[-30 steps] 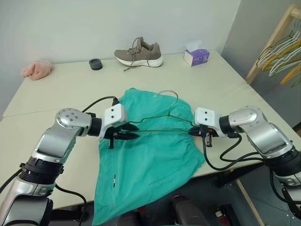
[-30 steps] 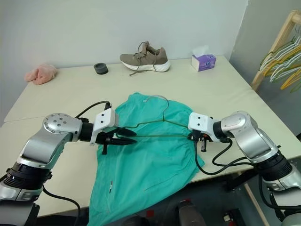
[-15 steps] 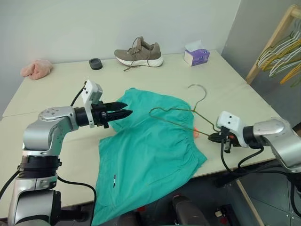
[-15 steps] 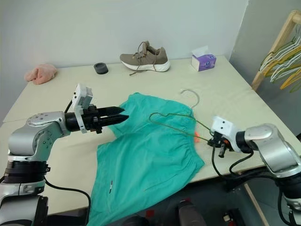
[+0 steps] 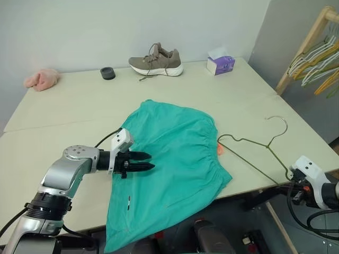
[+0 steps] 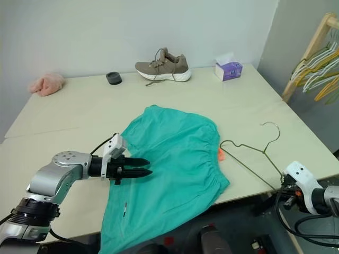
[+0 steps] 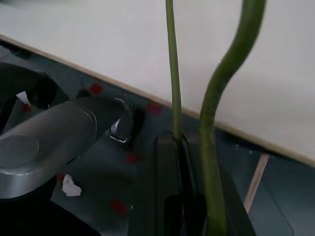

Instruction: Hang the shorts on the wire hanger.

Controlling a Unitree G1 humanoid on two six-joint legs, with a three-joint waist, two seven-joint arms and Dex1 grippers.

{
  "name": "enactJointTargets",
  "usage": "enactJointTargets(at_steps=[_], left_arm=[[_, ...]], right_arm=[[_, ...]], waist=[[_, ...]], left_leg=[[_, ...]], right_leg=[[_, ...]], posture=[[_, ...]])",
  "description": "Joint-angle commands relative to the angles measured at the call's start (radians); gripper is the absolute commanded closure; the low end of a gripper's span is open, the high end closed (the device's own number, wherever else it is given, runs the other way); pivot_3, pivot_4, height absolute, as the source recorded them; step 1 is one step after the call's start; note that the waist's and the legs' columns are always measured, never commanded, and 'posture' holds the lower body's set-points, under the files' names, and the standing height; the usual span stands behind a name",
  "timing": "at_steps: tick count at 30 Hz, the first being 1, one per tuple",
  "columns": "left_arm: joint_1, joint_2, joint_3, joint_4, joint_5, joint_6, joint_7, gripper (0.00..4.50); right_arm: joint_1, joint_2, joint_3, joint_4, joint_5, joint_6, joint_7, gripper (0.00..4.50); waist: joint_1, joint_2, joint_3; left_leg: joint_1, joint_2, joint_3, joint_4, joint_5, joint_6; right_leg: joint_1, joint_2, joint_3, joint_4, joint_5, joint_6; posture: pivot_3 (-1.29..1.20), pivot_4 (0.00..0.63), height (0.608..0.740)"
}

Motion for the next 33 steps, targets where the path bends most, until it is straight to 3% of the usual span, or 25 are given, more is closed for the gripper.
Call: enactJointTargets(at_steps=[1, 7, 13, 19, 26, 33], left_arm=[[-0.029, 0.000, -0.004, -0.002, 0.009, -0.026, -0.017, 2.30], [-0.031, -0.004, -0.010, -0.007, 0.011, -0.026, -0.019, 2.30], [-0.021, -0.011, -0.016, -0.014, 0.022, -0.035, -0.016, 2.30], [0.003, -0.005, -0.007, -0.014, 0.028, -0.049, -0.009, 2.30], [0.043, -0.008, 0.004, -0.050, 0.009, -0.060, -0.014, 2.30], [0.010, -0.074, 0.050, -0.048, -0.003, -0.095, 0.060, 2.30]], right_arm=[[0.006, -0.004, -0.021, -0.033, 0.022, 0.003, -0.025, 4.50], [-0.011, -0.006, -0.023, -0.048, 0.069, 0.021, -0.030, 4.50], [-0.136, 0.011, 0.094, -0.034, 0.099, 0.022, -0.069, 4.50], [-0.211, -0.003, 0.126, -0.044, 0.140, 0.044, -0.074, 4.50], [-0.134, -0.030, 0.026, 0.009, 0.169, 0.071, -0.064, 4.50], [-0.076, 0.042, -0.072, -0.008, 0.285, 0.221, -0.096, 4.50]], waist=[[-0.009, 0.000, 0.000], [-0.024, 0.000, 0.000], [-0.035, -0.001, 0.000], [-0.034, -0.001, 0.001], [-0.031, -0.001, 0.001], [-0.031, -0.001, 0.001]], left_leg=[[0.000, 0.000, 0.000, 0.000, 0.000, 0.000], [0.000, 0.001, -0.001, -0.001, 0.000, 0.000], [0.000, 0.001, -0.001, -0.001, 0.000, 0.000], [-0.001, 0.000, -0.001, -0.001, 0.000, 0.000], [-0.002, 0.000, -0.001, -0.001, 0.000, 0.000], [-0.001, 0.000, -0.001, -0.001, 0.000, 0.000]], right_leg=[[0.000, 0.000, 0.000, 0.000, 0.000, 0.000], [0.000, 0.001, 0.000, -0.001, 0.000, 0.000], [0.000, 0.001, 0.000, -0.001, 0.000, 0.000], [-0.001, 0.001, 0.000, -0.001, 0.000, 0.000], [-0.001, 0.001, 0.000, -0.002, 0.000, 0.000], [-0.001, 0.001, 0.000, -0.001, 0.000, 0.000]], posture=[[-0.32, 0.122, 0.740], [-0.32, 0.122, 0.740], [-0.31, 0.122, 0.740], [-0.30, 0.120, 0.740], [-0.30, 0.122, 0.740], [-0.30, 0.127, 0.740]])
